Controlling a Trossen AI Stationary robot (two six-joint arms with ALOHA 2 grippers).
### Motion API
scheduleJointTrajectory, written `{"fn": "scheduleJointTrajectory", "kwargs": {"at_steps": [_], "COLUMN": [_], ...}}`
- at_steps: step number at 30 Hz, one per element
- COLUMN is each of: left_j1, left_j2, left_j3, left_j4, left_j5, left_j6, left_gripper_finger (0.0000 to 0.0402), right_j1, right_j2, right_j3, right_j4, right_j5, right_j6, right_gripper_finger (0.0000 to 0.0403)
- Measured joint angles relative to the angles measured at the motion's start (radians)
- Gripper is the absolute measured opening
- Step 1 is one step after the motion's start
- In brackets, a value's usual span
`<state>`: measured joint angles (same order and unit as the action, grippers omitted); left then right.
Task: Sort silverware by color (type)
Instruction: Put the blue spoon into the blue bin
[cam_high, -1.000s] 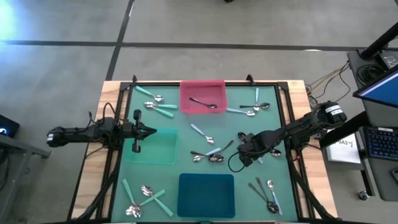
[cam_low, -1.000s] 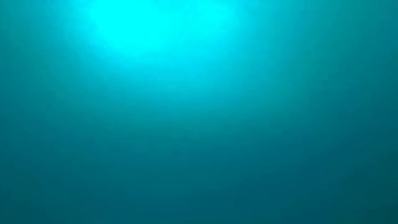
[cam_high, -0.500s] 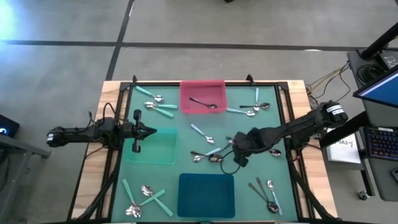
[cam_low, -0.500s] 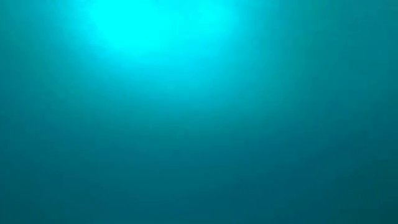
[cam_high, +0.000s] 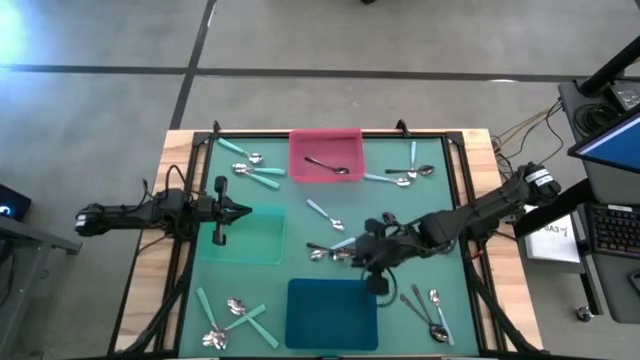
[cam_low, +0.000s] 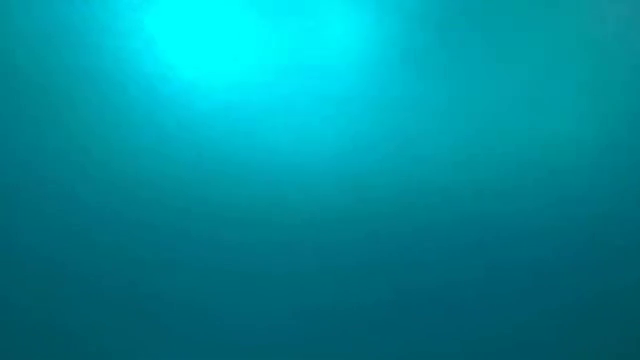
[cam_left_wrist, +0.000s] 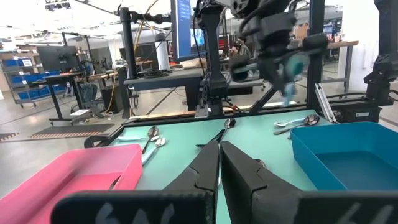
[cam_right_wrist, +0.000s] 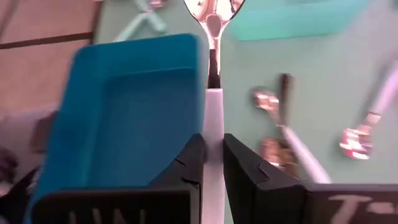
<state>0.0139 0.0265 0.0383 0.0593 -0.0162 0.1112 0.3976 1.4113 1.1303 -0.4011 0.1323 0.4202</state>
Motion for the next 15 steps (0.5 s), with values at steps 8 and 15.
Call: {"fn": "scheduleJointTrajectory", "kwargs": {"at_steps": [8, 15], "left_j1": [0.0, 0.0], "left_j2": [0.0, 0.0], "left_j3": [0.0, 0.0], "left_j4": [0.0, 0.0], "left_j5": [0.0, 0.0], "left_j6": [0.0, 0.0], "left_gripper_finger": [0.0, 0.0], "right_j1": [0.085, 0.133], "right_j2": [0.018, 0.126], "right_j3": [-0.134, -0.145], "right_j4": [0.275, 0.336], "right_j5": [-0.078, -0.088], "right_j6": [0.039, 0.051], "right_gripper_finger": [0.0025, 0.0026]}}
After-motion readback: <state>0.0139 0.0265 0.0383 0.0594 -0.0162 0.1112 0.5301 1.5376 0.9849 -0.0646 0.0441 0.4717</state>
